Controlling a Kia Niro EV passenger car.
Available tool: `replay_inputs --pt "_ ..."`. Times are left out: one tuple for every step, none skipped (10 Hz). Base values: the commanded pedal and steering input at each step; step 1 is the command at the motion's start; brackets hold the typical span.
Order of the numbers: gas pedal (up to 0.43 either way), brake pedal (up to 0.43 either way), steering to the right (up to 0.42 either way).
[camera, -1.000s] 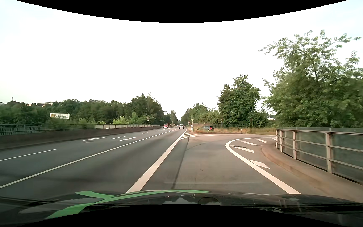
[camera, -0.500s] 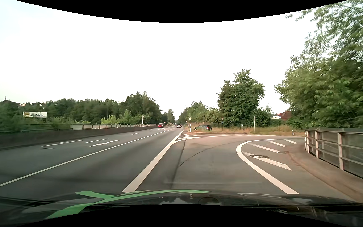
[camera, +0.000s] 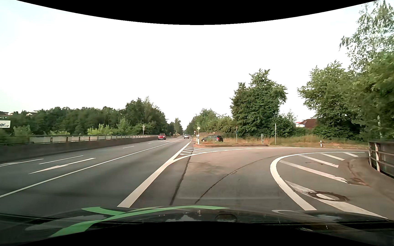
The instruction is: Follow the waypoints while adhering to traffic rules and regulations
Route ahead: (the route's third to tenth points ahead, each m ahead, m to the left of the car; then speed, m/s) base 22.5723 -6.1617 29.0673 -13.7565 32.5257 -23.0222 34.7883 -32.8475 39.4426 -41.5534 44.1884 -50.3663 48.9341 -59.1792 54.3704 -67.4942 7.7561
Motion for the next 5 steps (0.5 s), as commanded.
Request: replay_inputs --pt "0.098 0.000 0.070" --pt "0.098 0.000 0.081" --pt "0.098 0.000 0.089" --pt "0.098 0.000 0.097" --pt "0.098 0.000 0.103"
